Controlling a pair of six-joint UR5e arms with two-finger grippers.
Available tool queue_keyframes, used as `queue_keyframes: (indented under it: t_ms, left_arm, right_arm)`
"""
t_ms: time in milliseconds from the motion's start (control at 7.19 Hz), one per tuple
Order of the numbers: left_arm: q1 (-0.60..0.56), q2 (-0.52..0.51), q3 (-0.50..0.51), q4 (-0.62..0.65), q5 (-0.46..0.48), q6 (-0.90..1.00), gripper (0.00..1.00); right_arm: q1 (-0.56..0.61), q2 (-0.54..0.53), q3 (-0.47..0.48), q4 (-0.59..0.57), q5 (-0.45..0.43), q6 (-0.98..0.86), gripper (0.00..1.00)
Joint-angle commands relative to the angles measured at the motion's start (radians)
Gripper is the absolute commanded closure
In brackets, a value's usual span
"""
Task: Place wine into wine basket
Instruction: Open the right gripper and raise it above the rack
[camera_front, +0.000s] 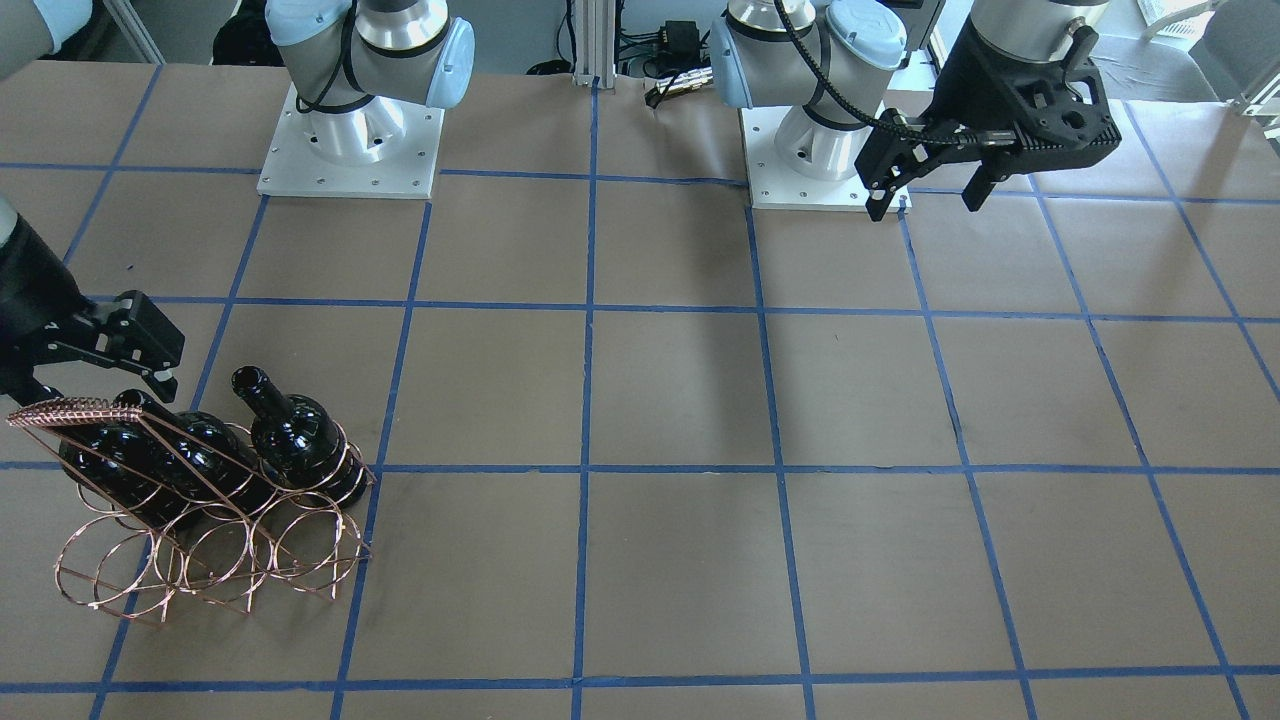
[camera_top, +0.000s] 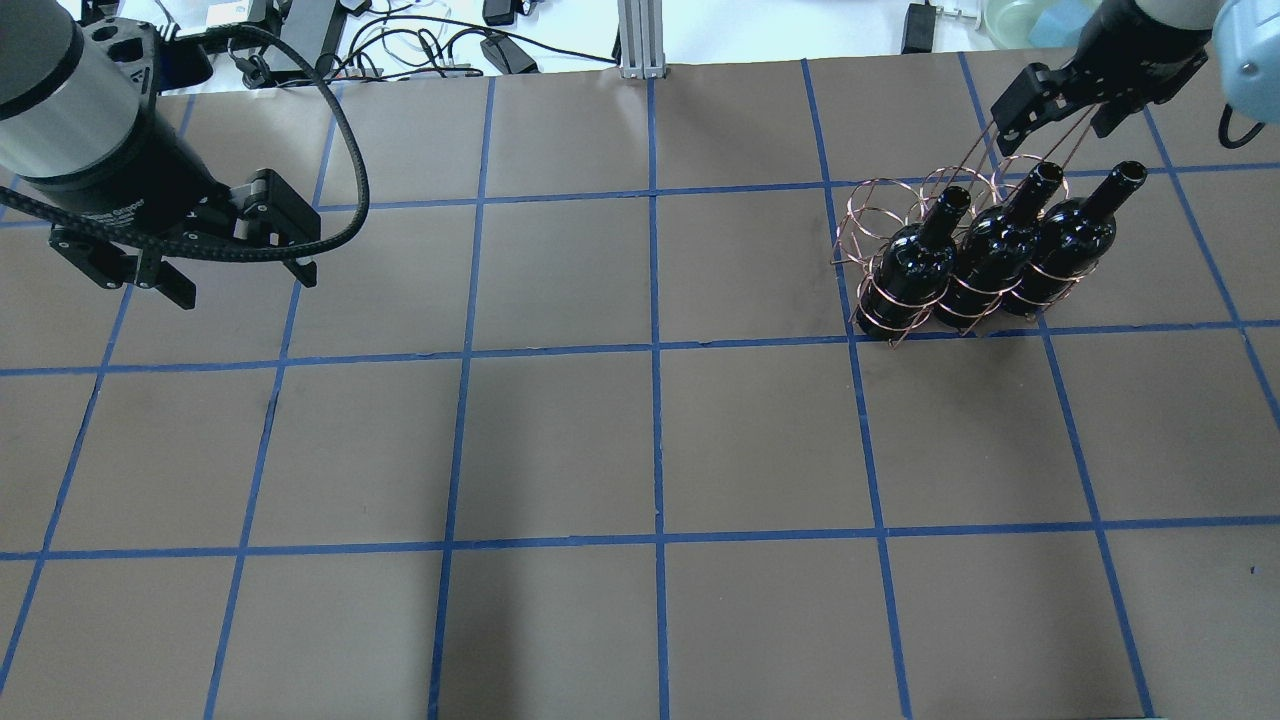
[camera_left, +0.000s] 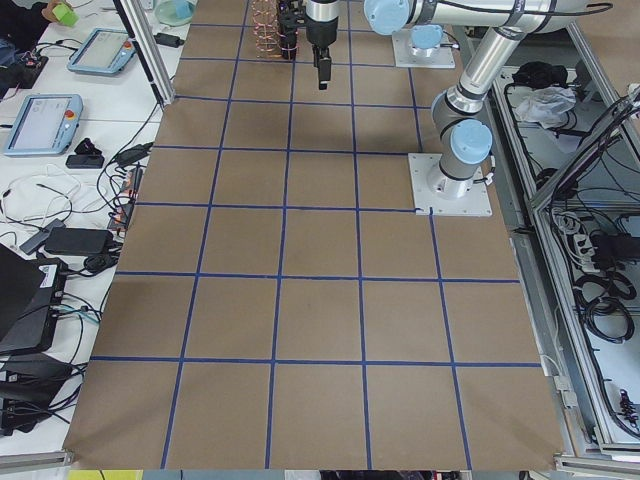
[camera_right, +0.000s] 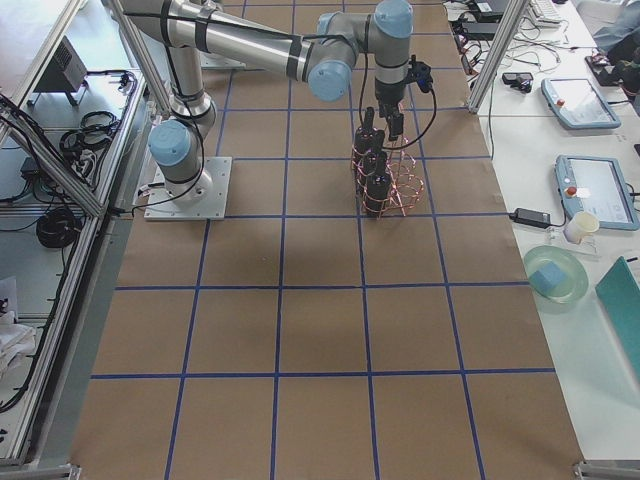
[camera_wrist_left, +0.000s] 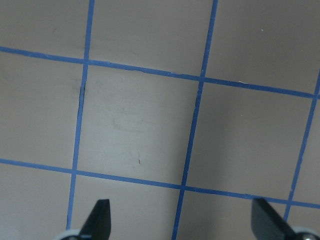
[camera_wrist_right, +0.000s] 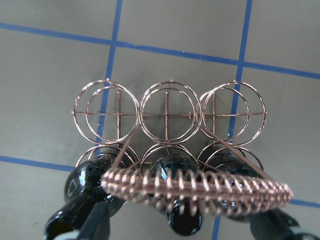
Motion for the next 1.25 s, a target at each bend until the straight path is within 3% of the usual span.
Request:
queue_keyframes:
  t_ms: [0,278,834,1112]
  left_arm:
    - [0.001,0.000,0.000,0.000,0.002,0.000,0.00]
    - [0.001,0.000,0.000,-0.001,0.002,0.002,0.00]
    - [0.000,0.000,0.003,0.003,-0.003,0.000,0.00]
    - [0.000,-0.003,0.005,0.003,-0.010,0.012,0.00]
  right_arm:
    - [0.154,-0.093,-0.031,0.113,-0.014,0.244,0.00]
    - [0.367,-0.081,-0.022,0.132,-0.076,0.565,0.00]
    - [0.316,-0.084,-0.019,0.176,-0.077,0.595,0.00]
    - [0.302,-0.088,-0.017,0.175,-0.080,0.483,0.01]
